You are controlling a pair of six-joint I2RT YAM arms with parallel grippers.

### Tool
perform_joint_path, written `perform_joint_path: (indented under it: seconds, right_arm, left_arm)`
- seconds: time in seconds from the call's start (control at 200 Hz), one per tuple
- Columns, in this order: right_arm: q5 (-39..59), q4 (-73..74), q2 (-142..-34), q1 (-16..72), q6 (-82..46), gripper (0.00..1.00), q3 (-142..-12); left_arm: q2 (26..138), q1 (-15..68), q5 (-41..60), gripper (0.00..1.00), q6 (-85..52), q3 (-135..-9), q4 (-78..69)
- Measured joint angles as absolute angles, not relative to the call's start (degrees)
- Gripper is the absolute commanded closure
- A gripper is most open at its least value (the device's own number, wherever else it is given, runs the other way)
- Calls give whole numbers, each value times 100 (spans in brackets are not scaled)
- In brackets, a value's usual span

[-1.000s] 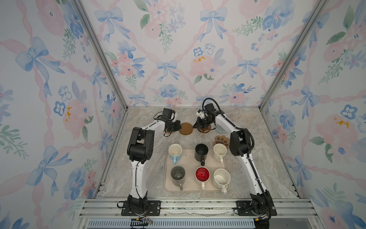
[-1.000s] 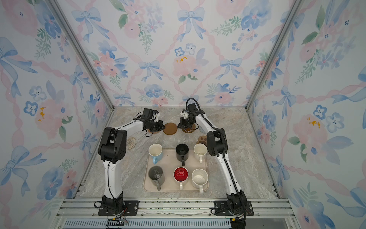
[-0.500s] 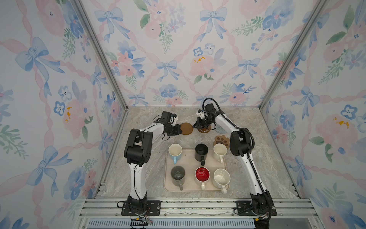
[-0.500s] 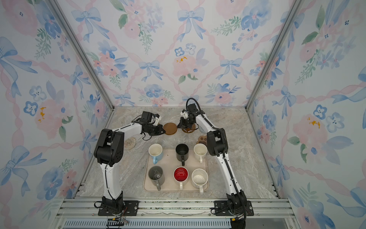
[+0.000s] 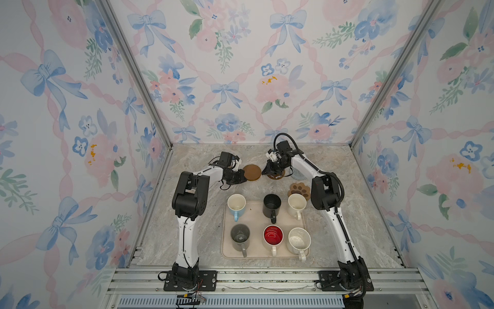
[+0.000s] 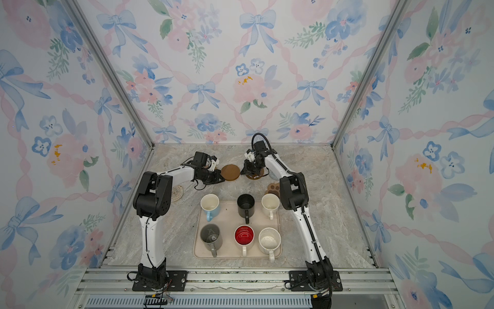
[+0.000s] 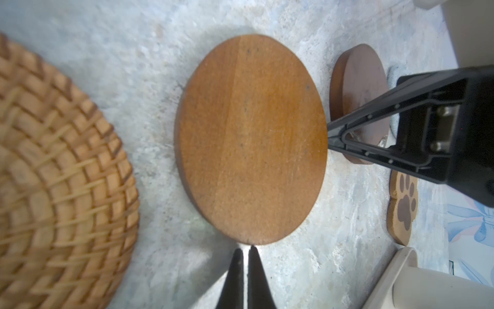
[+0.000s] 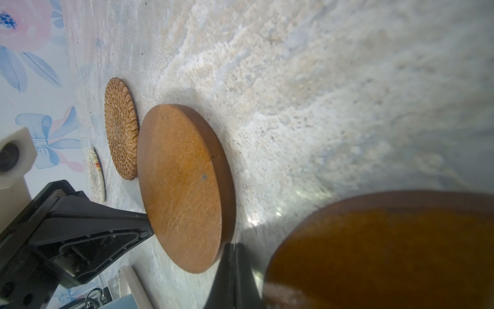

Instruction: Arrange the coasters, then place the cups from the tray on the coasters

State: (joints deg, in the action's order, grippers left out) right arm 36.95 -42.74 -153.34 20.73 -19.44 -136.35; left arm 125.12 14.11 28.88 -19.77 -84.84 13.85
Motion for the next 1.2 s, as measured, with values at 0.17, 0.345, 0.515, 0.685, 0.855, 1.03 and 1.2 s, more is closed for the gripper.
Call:
perform_joint_path:
  seconds: [0.17,0.345,0.515,0.685,0.855,1.03,1.2]
  right_arm:
    - [3701,-4276,-15334,2073,-1931,100,-13635]
    - [3706,-4281,-15334,2084,-1935,100,-13649]
    - [3708,-4272,-15367,2121,-2036,100,-13705]
    - [3734,-4241,-15388,2139,-2112,100,-13725]
    - [3734,-4239,-15388,2150,-2150,100,-13725]
    - [3734,-4233,-15388,2150,-2169,100,-13725]
    - [3741,-4152,-15388,2150,-2217,100,-13725]
  left_arm:
    - [12586,1411,2899,100,-2021,-8589,1376]
    - [12608,1411,2882,100,-2086,-8617,1352]
    - [12608,1409,2853,100,-2110,-8617,1341]
    - [12606,1404,2834,100,-2128,-8617,1339]
    - [12606,1369,2812,100,-2128,-8619,1337]
    - [12606,1367,2790,100,-2130,-8621,1337]
    - [12602,1361,2735,100,-2176,-8624,1313]
